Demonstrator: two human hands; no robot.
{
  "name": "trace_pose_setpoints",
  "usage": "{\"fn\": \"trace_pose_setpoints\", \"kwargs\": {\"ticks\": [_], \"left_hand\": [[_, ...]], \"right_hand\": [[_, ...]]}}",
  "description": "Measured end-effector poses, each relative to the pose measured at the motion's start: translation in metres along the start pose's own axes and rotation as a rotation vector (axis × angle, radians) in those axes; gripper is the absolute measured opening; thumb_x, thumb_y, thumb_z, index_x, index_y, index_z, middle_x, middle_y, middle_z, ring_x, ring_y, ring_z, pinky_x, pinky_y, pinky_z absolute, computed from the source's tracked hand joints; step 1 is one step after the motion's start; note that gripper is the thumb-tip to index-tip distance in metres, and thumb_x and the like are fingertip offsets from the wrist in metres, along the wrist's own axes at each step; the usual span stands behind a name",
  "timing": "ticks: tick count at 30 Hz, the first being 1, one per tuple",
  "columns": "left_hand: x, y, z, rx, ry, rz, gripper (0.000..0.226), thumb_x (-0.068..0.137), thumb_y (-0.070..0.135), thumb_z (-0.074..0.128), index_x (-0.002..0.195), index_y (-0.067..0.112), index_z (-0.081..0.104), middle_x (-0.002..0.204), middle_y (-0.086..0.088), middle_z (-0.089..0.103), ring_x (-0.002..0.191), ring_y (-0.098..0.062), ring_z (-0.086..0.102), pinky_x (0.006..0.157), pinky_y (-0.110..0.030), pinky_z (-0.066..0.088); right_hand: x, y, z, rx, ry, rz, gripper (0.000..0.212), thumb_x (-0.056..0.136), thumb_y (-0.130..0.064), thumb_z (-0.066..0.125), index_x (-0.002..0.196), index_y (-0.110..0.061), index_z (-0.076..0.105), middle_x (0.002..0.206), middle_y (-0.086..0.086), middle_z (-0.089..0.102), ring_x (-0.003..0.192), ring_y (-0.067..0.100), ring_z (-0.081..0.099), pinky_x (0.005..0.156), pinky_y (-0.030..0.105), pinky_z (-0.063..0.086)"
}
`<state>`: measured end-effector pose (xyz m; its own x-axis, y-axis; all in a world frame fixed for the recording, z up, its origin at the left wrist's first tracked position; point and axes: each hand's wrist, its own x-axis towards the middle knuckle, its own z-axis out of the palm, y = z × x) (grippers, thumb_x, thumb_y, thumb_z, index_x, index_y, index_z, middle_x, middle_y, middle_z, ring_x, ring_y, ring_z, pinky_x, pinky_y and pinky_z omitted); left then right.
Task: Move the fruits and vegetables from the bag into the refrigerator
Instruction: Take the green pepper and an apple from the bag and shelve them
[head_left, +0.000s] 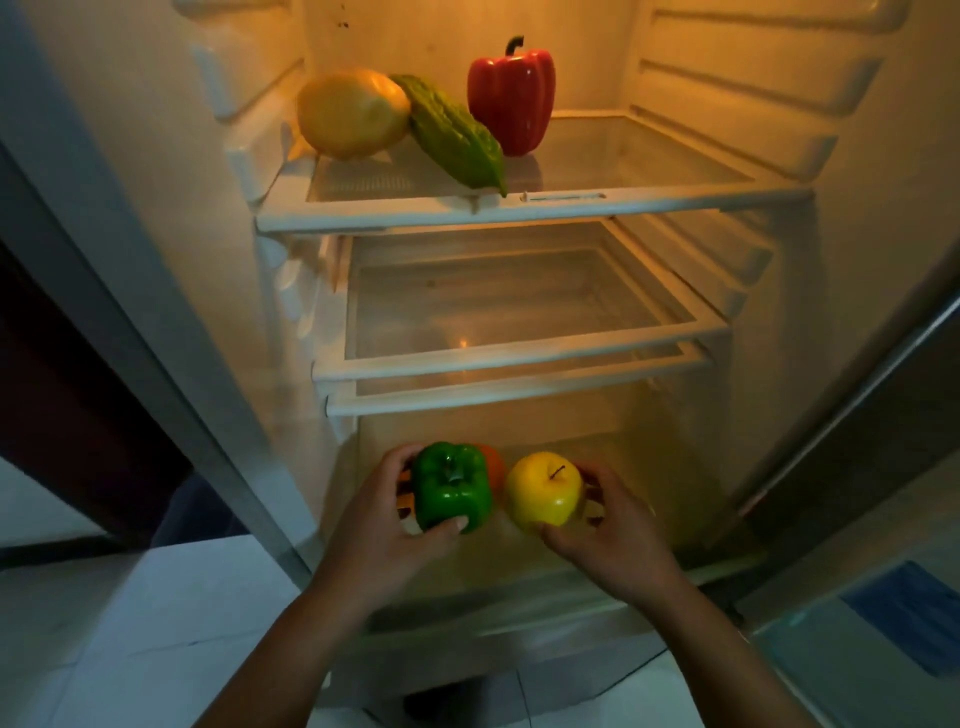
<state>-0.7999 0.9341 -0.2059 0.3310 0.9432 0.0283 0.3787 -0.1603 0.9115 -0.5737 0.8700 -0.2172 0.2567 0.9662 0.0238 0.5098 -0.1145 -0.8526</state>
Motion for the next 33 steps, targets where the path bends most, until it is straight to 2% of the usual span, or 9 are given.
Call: {"fn": "trace_pose_setpoints", "kwargs": {"ticks": [3, 6, 10, 12, 19, 23, 26, 29, 33], "left_hand": [[0.000, -0.013, -0.004, 0.015, 0.006, -0.008, 0.071, 0.063, 0.025, 0.083, 0.111, 0.050, 0.037, 0.112, 0.031, 0.042, 0.104, 0.005, 0.048, 0.083, -0.019, 0.046], [-0.003, -0.026, -0.002, 0.026, -0.017, -0.031, 0.071, 0.063, 0.025, 0.084, 0.113, 0.049, 0.040, 0.115, 0.031, 0.043, 0.106, 0.002, 0.050, 0.087, -0.026, 0.049], [-0.002, -0.036, 0.002, 0.021, -0.017, -0.075, 0.076, 0.063, 0.025, 0.083, 0.124, 0.036, 0.040, 0.116, 0.024, 0.045, 0.108, -0.002, 0.049, 0.088, -0.027, 0.049], [0.001, -0.037, 0.006, -0.010, -0.014, -0.099, 0.076, 0.063, 0.023, 0.083, 0.124, 0.037, 0.039, 0.117, 0.024, 0.044, 0.108, -0.002, 0.048, 0.087, -0.027, 0.048], [0.018, -0.043, 0.033, -0.079, -0.050, -0.158, 0.068, 0.065, 0.019, 0.083, 0.108, 0.049, 0.039, 0.113, 0.026, 0.043, 0.103, -0.003, 0.050, 0.084, -0.029, 0.050], [0.023, -0.048, 0.047, -0.168, -0.014, -0.219, 0.070, 0.063, 0.008, 0.083, 0.105, 0.046, 0.042, 0.113, 0.014, 0.049, 0.098, -0.007, 0.055, 0.073, -0.022, 0.049], [0.025, -0.049, 0.053, -0.170, -0.004, -0.223, 0.071, 0.063, 0.004, 0.082, 0.105, 0.045, 0.042, 0.115, 0.012, 0.050, 0.098, -0.007, 0.056, 0.070, -0.021, 0.052], [0.025, -0.050, 0.054, -0.148, -0.013, -0.213, 0.072, 0.063, 0.007, 0.082, 0.107, 0.046, 0.041, 0.115, 0.015, 0.048, 0.100, -0.008, 0.055, 0.075, -0.024, 0.052], [0.029, -0.046, 0.057, -0.142, -0.015, -0.204, 0.072, 0.062, 0.010, 0.084, 0.109, 0.046, 0.042, 0.117, 0.012, 0.050, 0.104, -0.011, 0.056, 0.078, -0.026, 0.052]], "right_hand": [[0.007, 0.005, 0.015, -0.068, -0.053, 0.033, 0.067, 0.065, -0.032, 0.082, 0.118, -0.032, 0.042, 0.106, -0.020, 0.050, 0.097, 0.000, 0.050, 0.066, 0.000, 0.037], [0.014, 0.013, 0.018, -0.060, -0.044, 0.053, 0.069, 0.067, -0.029, 0.082, 0.122, -0.030, 0.039, 0.109, -0.019, 0.048, 0.100, 0.003, 0.049, 0.073, 0.003, 0.039], [0.023, 0.034, 0.003, -0.116, -0.016, 0.131, 0.090, 0.068, -0.038, 0.079, 0.142, -0.024, 0.031, 0.135, -0.004, 0.044, 0.120, 0.017, 0.046, 0.096, 0.040, 0.047], [0.029, 0.040, -0.009, -0.112, 0.015, 0.186, 0.088, 0.067, -0.040, 0.079, 0.141, -0.027, 0.032, 0.137, -0.001, 0.043, 0.120, 0.020, 0.047, 0.095, 0.044, 0.048], [0.046, 0.056, -0.024, -0.111, -0.042, 0.275, 0.068, 0.064, -0.026, 0.081, 0.121, -0.022, 0.043, 0.112, 0.000, 0.053, 0.097, 0.017, 0.056, 0.080, 0.035, 0.052], [0.046, 0.057, -0.017, -0.259, -0.269, 0.266, 0.058, 0.072, -0.022, 0.076, 0.118, -0.013, 0.042, 0.106, 0.003, 0.054, 0.081, 0.006, 0.052, 0.058, 0.009, 0.039], [0.046, 0.054, -0.015, -0.320, -0.344, 0.220, 0.066, 0.073, -0.024, 0.076, 0.126, -0.008, 0.041, 0.120, 0.007, 0.052, 0.096, 0.015, 0.053, 0.075, 0.017, 0.043], [0.048, 0.050, -0.016, -0.405, -0.425, 0.240, 0.090, 0.075, -0.037, 0.074, 0.143, -0.009, 0.022, 0.137, 0.009, 0.038, 0.123, 0.025, 0.041, 0.095, 0.028, 0.038], [0.047, 0.042, -0.022, -0.366, -0.453, 0.250, 0.090, 0.074, -0.036, 0.076, 0.144, -0.011, 0.023, 0.139, 0.007, 0.036, 0.127, 0.021, 0.039, 0.097, 0.024, 0.037]]}}
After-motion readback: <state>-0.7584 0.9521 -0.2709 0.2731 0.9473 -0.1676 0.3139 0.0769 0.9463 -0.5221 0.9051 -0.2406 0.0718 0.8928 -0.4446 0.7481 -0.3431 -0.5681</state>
